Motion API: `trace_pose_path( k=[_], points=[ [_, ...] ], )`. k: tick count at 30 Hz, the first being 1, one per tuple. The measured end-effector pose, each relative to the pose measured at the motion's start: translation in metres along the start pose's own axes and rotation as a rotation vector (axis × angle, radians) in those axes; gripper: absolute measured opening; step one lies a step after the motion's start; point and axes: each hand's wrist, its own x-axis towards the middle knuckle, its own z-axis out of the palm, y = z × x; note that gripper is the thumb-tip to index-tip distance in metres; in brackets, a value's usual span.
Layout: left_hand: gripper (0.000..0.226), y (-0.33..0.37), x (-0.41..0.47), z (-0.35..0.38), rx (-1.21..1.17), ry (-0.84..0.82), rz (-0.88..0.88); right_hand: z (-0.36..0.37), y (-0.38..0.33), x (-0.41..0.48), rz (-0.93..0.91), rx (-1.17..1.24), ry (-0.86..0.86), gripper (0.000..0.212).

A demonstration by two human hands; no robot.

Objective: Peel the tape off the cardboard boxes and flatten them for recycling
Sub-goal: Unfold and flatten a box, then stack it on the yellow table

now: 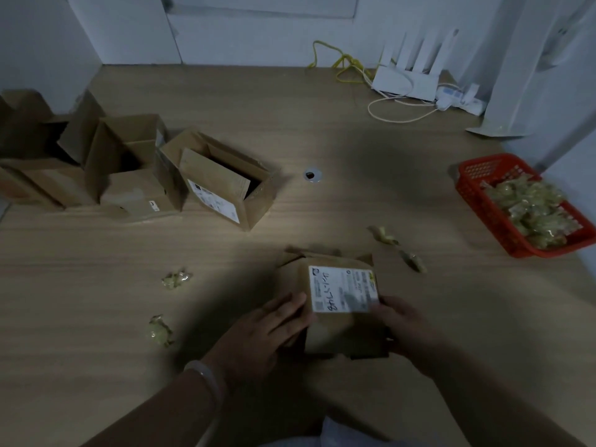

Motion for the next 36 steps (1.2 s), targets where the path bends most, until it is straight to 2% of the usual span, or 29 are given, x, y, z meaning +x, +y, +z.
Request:
trace_pose_path(
  k=[2,7,8,10,12,14,15,17,21,26,30,36],
  points=[
    [0.074,0.004,-0.001,0.006,0.001,0.002,0.008,-0.001,0.014,0.005,-0.021,-0.136,0.074,0.039],
    [0.073,0.002,-0.010,0.016,0.049,0.023,-0.006,0.001,0.022,0.009,-0.059,-0.155,0.096,0.053],
    [0.073,0.001,-0.012,0.017,0.002,0.039,-0.062,0.001,0.022,0.009,-0.069,-0.167,0.096,0.053],
    [0.080,-0.001,-0.010,0.019,-0.253,0.041,-0.286,0.001,0.022,0.007,-0.101,-0.181,0.093,0.051],
    [0.092,-0.003,-0.002,0.021,-0.511,0.137,-0.497,0.000,0.021,0.004,-0.155,-0.221,0.074,0.046],
    [0.105,-0.007,0.009,0.017,-0.667,0.225,-0.621,-0.001,0.018,0.001,-0.215,-0.245,0.065,0.049],
    [0.110,-0.009,0.013,0.013,-0.691,0.215,-0.626,-0.002,0.017,-0.001,-0.247,-0.245,0.074,0.050],
    [0.112,-0.013,0.017,0.004,-0.584,0.184,-0.529,-0.002,0.012,-0.003,-0.308,-0.233,0.100,0.052],
    [0.093,-0.014,0.027,-0.029,-0.331,0.202,-0.372,-0.005,-0.001,-0.004,-0.433,-0.313,0.144,0.050],
    [0.099,-0.017,0.042,-0.061,-0.231,-0.069,-0.336,-0.008,-0.007,-0.001,-0.503,-0.437,0.104,0.046],
    [0.097,-0.019,0.052,-0.076,-0.135,-0.154,-0.314,-0.008,-0.004,0.003,-0.553,-0.500,0.092,0.053],
    [0.099,-0.024,0.049,-0.061,-0.173,-0.076,-0.367,-0.009,0.005,0.012,-0.522,-0.481,0.090,0.052]
  ],
)
